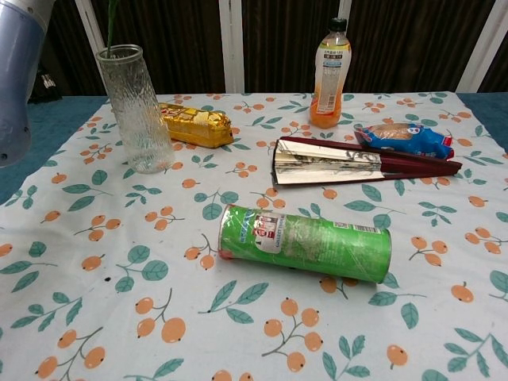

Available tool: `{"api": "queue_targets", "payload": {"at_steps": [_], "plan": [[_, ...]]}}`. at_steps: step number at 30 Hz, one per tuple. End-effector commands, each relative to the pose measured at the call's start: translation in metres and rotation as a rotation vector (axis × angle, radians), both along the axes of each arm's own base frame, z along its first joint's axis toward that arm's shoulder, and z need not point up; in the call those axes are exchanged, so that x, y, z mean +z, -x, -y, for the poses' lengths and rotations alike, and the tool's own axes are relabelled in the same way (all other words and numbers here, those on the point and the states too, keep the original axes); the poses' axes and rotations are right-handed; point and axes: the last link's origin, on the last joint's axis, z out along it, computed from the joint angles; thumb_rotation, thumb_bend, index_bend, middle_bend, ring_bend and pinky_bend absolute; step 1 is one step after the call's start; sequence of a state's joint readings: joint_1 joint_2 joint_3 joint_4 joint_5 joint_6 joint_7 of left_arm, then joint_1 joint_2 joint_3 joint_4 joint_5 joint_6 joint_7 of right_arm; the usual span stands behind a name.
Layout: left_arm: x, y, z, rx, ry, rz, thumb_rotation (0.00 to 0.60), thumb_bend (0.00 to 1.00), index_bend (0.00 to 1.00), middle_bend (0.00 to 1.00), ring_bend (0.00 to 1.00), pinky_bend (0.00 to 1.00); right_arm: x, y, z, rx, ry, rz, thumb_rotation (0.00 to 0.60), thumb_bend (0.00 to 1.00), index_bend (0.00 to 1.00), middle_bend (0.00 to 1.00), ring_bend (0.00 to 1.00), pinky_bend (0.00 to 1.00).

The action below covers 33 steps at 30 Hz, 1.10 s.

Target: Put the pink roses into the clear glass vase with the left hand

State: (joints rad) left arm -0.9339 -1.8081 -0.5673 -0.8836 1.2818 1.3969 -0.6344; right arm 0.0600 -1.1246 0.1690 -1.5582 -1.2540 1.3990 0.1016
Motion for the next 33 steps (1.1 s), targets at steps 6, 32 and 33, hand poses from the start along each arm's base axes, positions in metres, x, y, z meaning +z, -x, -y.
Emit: {"api": "queue_targets", "payload": {"at_steps": [6, 32, 33], "plan": [[-0.016, 0.005, -0.002, -0.012, 0.062, -0.056, 0.600, 0.48, 0.41, 0.48, 0.20, 0.21, 0.000, 0.000, -0.001, 0.000, 0.003, 0.001, 0.600, 0.16, 0.15, 0.00, 0.00, 0.01], [0.030, 0.094, 0.046, 0.150, 0.237, -0.336, 0.600, 0.20, 0.15, 0.13, 0.00, 0.01, -0.004, -0.006, -0.001, 0.022, -0.028, 0.012, 0.600, 0.16, 0.16, 0.00, 0.00, 0.01], [0.032, 0.097, 0.047, 0.170, 0.236, -0.352, 0.600, 0.20, 0.14, 0.12, 0.00, 0.01, -0.004, -0.006, -0.001, 0.024, -0.027, 0.015, 0.600, 0.16, 0.16, 0.00, 0.00, 0.01]]}}
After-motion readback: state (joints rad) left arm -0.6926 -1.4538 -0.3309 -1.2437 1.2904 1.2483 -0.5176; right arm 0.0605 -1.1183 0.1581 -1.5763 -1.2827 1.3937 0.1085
